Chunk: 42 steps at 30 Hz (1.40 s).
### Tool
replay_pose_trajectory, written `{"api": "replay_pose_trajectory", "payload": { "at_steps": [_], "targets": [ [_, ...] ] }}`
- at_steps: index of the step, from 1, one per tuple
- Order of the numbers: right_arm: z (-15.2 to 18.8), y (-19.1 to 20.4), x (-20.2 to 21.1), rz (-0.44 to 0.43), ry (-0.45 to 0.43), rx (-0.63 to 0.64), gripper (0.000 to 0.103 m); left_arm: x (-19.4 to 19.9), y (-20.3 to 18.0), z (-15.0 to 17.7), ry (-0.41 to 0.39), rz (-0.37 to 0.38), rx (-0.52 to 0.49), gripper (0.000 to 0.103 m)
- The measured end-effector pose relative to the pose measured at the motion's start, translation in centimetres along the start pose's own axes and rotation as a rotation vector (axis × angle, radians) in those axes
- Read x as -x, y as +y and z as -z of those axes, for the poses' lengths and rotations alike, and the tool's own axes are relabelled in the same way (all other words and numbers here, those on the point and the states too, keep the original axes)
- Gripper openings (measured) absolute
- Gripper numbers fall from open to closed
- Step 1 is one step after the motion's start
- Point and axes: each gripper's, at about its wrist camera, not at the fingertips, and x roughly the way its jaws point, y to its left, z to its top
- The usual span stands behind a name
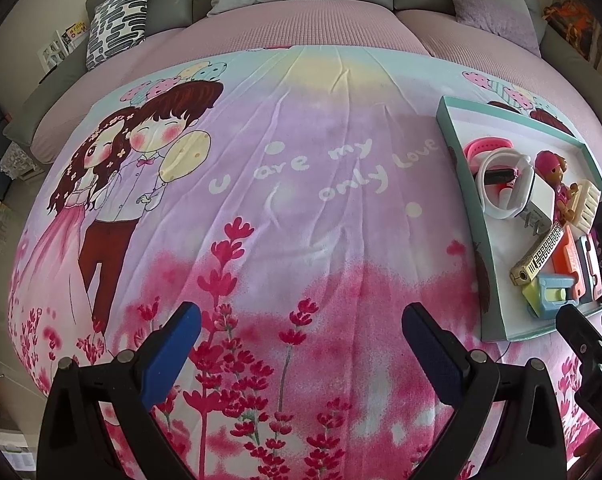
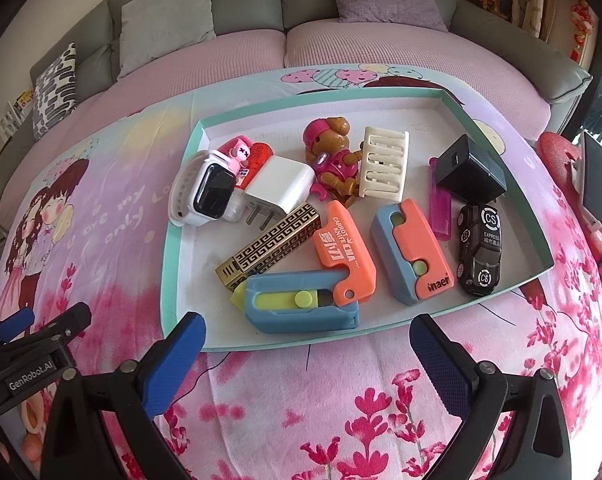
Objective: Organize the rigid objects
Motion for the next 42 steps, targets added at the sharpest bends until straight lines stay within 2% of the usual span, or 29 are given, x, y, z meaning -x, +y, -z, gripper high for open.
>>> {"api": "replay_pose_trajectory", "payload": {
  "at_steps": [42],
  "targets": [
    [0.01,-0.06,-0.95,0.004,0.015,0.005,0.103,-0.79,-0.28,0.12,0.031,-0.009,-0.014,0.100]
  ]
}}
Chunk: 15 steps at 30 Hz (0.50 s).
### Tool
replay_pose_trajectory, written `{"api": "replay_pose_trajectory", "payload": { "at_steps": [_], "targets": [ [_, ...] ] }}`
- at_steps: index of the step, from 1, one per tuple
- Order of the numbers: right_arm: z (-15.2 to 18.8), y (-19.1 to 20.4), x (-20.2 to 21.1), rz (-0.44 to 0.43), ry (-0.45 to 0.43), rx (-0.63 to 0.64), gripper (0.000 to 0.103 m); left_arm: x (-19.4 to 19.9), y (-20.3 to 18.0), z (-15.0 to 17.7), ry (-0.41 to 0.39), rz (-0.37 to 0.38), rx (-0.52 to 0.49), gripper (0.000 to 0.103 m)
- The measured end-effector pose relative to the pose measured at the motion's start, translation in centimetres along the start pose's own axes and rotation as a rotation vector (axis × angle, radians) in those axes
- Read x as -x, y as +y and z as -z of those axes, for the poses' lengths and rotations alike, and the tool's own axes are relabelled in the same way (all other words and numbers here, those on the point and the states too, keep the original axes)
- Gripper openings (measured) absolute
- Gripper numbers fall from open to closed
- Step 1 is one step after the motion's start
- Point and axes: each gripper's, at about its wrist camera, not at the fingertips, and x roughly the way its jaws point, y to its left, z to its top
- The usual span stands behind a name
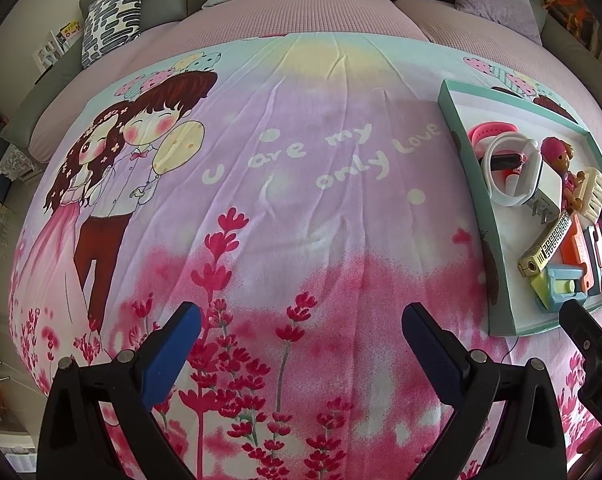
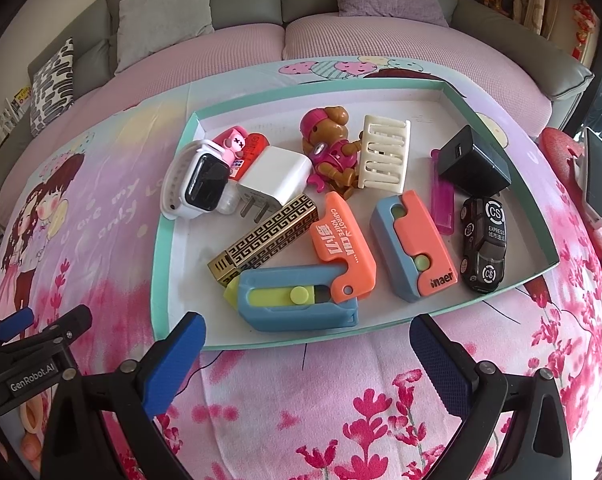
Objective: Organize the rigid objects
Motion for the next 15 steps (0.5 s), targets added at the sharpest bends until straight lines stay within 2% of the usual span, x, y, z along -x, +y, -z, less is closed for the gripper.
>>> {"api": "replay_pose_trajectory", "payload": {
  "at_steps": [15],
  "targets": [
    [0.01,0.07,0.01,0.000,0.002,0.001,0.103,-0.38,0.29,0.04,0.012,0.009,0.009,0.100]
  ]
}}
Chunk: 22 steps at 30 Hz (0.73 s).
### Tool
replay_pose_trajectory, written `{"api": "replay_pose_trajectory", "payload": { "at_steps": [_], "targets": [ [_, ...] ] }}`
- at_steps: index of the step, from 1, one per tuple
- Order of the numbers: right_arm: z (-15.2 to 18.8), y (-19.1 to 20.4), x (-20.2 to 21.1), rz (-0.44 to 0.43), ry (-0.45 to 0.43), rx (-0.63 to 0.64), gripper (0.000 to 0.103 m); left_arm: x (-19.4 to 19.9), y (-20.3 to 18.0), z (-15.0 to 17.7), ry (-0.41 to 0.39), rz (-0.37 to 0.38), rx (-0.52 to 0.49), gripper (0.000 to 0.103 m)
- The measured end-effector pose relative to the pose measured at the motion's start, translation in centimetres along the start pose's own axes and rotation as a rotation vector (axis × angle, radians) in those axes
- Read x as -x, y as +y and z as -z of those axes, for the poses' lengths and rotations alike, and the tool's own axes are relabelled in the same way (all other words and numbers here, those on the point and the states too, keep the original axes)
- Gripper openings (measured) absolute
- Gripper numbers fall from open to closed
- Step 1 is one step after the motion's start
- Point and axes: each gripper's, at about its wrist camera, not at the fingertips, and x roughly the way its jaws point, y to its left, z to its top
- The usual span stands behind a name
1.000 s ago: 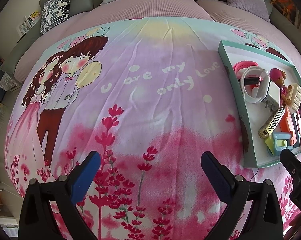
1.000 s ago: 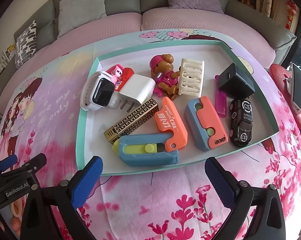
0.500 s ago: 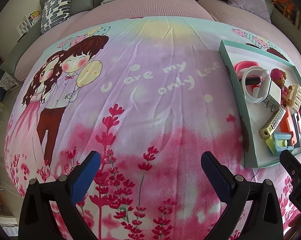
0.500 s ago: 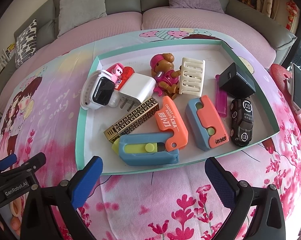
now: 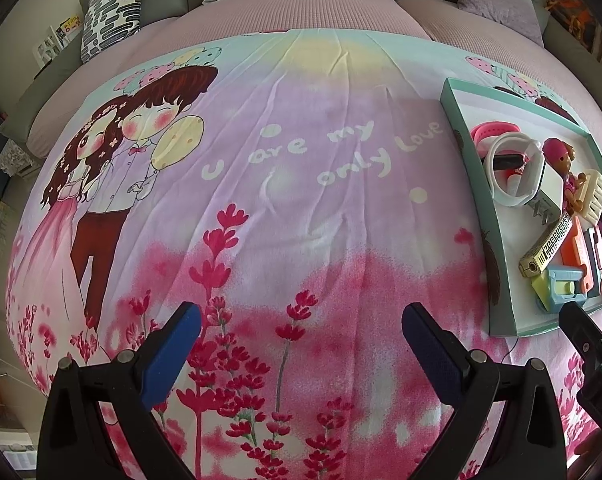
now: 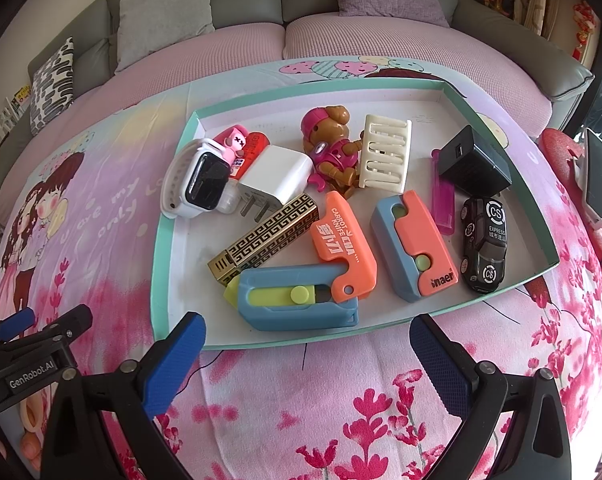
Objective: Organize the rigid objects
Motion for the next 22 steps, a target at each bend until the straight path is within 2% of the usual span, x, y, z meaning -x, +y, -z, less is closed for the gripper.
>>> {"api": "replay_pose_trajectory", "payload": {
  "at_steps": [15,22],
  "targets": [
    [0.05,-0.04,-0.03,0.001,0.000,0.000,0.103,-0.01,-0.06,-0.13,-0.001,-0.003,0.003,0.100],
    [0.02,-0.01,-0.05,0.001,0.001,0.000,0.103,0.89,0.14,-0.10,-0.040,0.008,0.022,0.100]
  ]
}}
